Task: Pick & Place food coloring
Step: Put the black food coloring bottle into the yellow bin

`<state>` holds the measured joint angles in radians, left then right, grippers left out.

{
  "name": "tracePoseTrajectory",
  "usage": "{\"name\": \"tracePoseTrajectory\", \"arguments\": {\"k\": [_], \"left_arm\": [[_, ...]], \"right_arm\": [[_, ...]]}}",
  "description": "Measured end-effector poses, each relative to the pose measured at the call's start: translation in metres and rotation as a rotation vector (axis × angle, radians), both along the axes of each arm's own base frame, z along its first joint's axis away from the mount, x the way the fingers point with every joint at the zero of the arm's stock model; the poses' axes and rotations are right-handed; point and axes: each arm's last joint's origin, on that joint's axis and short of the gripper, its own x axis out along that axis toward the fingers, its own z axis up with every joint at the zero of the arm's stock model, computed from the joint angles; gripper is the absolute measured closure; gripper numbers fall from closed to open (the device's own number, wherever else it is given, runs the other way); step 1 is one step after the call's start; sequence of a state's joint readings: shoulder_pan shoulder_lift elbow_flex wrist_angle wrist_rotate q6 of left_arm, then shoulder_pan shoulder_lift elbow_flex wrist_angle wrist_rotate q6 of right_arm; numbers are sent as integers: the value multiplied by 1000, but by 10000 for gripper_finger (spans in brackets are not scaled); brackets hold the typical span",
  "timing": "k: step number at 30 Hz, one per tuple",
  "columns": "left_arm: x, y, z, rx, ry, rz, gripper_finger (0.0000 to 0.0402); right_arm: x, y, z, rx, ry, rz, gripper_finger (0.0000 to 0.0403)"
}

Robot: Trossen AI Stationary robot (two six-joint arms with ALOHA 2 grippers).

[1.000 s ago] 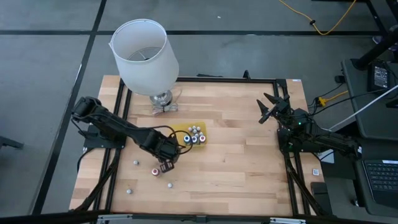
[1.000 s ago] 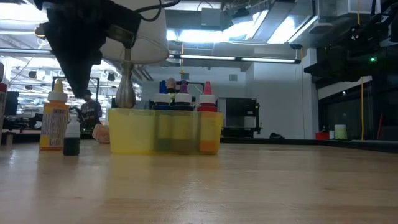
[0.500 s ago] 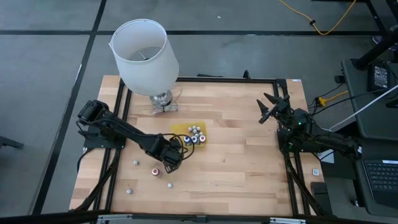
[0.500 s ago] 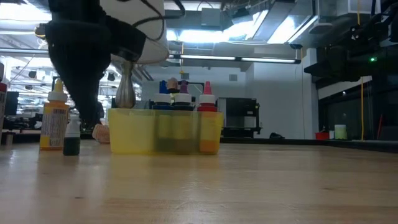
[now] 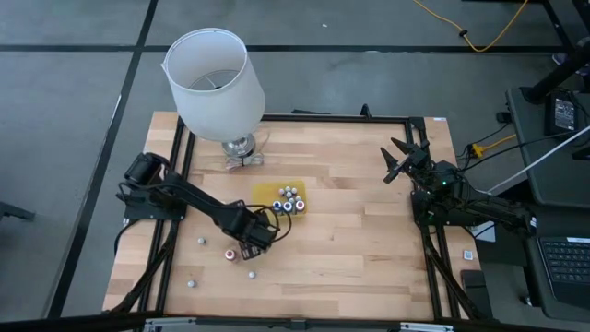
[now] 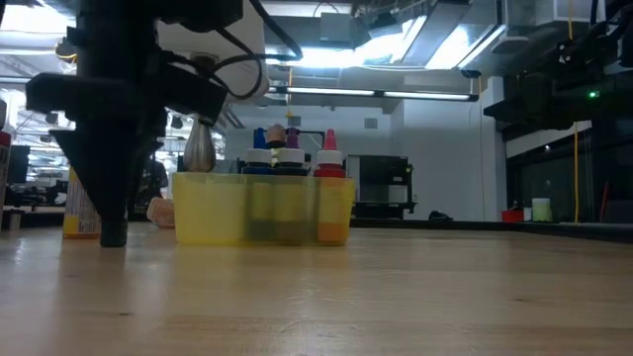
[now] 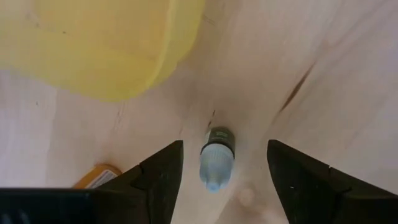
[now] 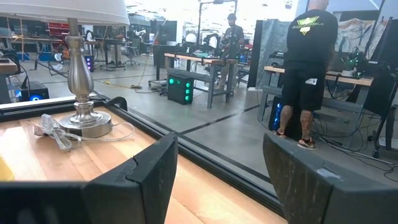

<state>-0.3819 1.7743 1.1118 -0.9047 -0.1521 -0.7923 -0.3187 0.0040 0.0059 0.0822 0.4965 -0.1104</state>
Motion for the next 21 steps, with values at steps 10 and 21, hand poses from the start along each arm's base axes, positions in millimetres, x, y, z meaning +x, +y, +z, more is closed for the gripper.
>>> {"name": "tracePoseTrajectory", "arguments": {"k": [10,21], "left_arm": [[0,-1,-3,-10,27,-54,201],[-1,-1,-2,-4,34,-57,341]], "right_arm": [[0,0,0,0,0,0,166],[0,0,0,0,0,0,166]]}}
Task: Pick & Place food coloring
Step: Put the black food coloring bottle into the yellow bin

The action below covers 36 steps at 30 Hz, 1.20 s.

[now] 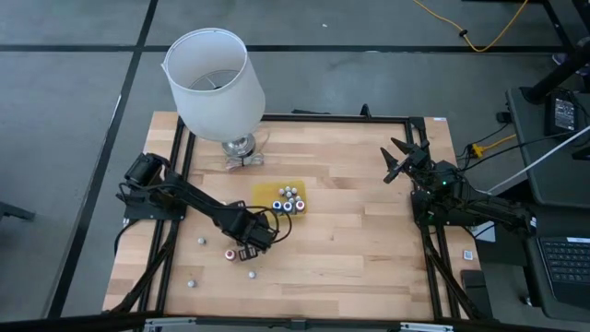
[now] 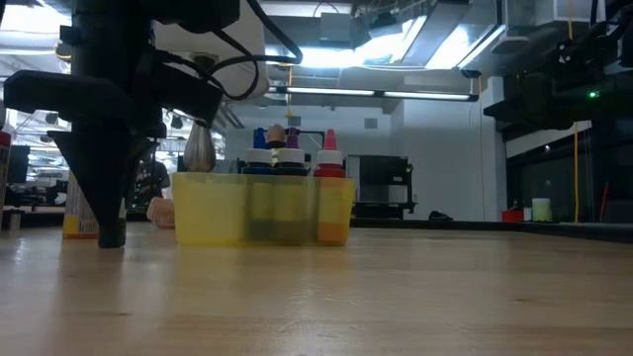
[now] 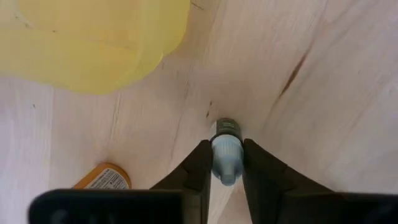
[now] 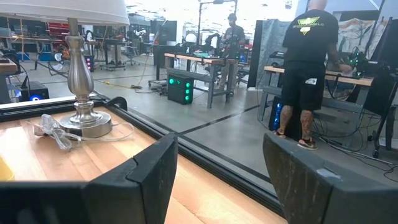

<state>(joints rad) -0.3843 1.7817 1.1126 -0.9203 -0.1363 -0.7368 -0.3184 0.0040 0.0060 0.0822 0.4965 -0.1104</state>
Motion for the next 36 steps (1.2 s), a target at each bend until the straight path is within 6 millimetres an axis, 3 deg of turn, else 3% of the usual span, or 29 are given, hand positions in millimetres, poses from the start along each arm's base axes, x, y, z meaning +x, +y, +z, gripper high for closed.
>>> {"name": "tracePoseTrajectory", "arguments": {"k": [8,21,26,30,36], "left_arm": [[-2,2,10,-36,-22,7,331],[-33,29,88,-146,-240,81,336],[-43,45,108,-162,-308,112,337],[-39,58,119,-131,-346,131,337],[-17,80,125,-51,-363,136,337]], "right_arm": [[0,0,0,0,0,0,166],[0,0,0,0,0,0,166],[0,0,0,0,-1,0,166],[0,0,0,0,0,0,166],[0,0,0,0,0,0,166]]}}
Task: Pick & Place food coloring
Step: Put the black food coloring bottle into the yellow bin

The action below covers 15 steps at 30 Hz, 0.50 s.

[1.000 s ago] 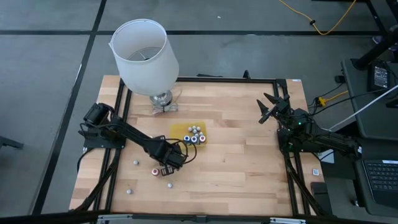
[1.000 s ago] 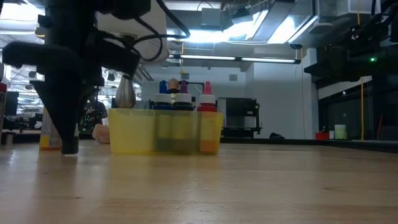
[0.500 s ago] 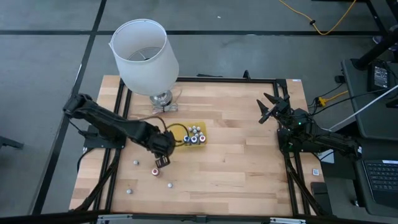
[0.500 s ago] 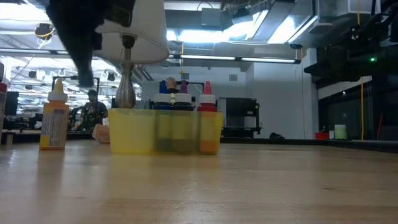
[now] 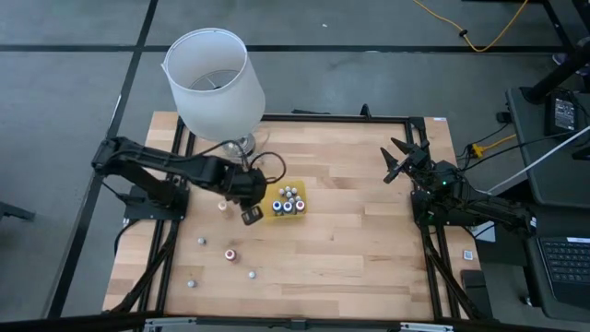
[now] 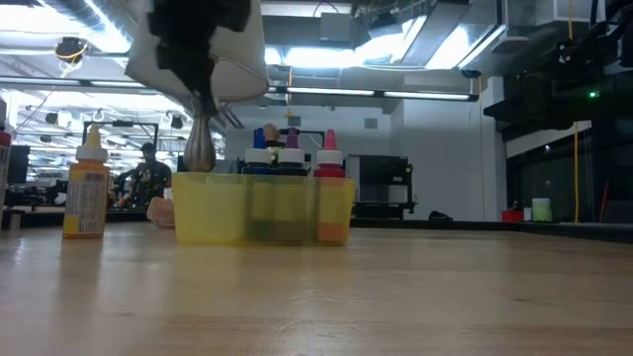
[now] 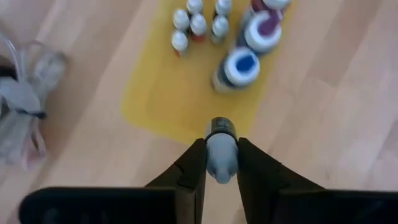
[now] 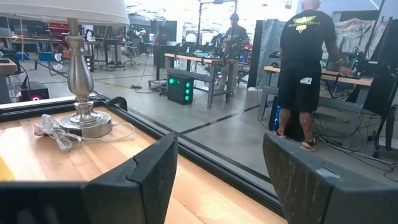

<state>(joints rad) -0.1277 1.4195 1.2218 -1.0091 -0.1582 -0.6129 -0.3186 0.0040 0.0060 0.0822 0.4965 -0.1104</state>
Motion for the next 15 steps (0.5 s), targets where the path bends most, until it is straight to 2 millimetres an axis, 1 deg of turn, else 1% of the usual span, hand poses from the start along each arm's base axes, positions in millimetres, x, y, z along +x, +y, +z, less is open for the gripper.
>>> {"name": "tracePoseTrajectory", "arguments": {"k": [3,8,11,15], "left_arm": [[13,9,-3,19,23,-7,337],[40,24,-13,44,78,-82,337],[56,34,-21,69,119,-136,338],[72,46,-31,112,170,-249,338]], "right_arm": [[0,0,0,0,0,0,166],[0,0,0,0,0,0,166],[0,0,0,0,0,0,166],[0,0,0,0,0,0,166]]}}
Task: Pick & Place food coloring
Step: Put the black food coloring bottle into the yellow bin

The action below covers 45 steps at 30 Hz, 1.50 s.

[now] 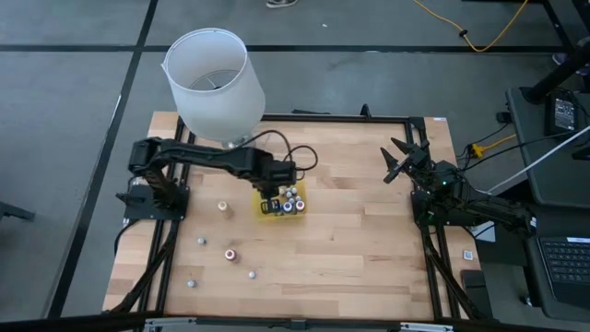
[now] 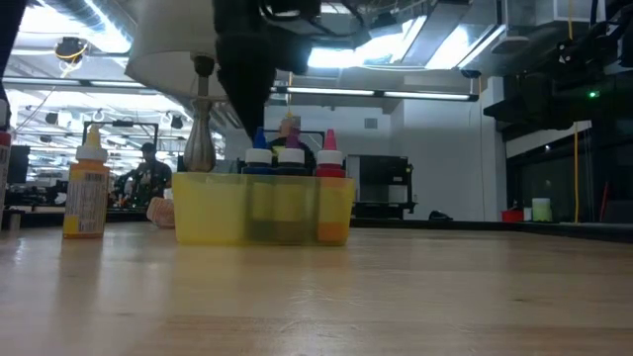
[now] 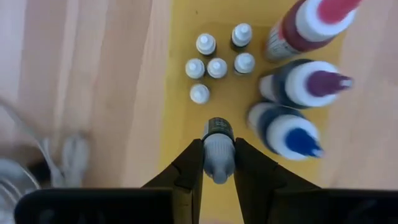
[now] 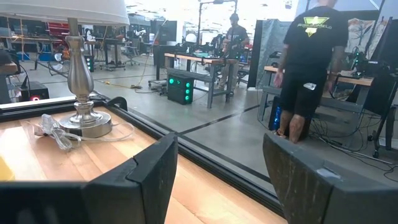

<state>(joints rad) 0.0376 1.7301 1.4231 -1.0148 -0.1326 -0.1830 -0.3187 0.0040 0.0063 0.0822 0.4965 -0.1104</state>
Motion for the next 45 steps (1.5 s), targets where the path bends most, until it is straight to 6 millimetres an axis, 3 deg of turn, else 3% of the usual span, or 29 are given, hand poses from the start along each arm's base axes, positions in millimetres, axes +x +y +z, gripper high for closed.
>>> {"name": "tracePoseTrajectory", "arguments": {"k": [10,20,25,34,45], "left_arm": [[11,20,-21,31,133,-240,338],[7,16,-26,72,201,-511,338],[14,10,-42,71,250,-612,338],[24,6,-64,74,288,-655,338],[27,10,-70,103,286,-658,331]], "right_arm": [[0,0,0,0,0,0,166],[0,0,0,0,0,0,166],[0,0,0,0,0,0,166],[0,0,0,0,0,0,166],[0,0,0,0,0,0,166]]}}
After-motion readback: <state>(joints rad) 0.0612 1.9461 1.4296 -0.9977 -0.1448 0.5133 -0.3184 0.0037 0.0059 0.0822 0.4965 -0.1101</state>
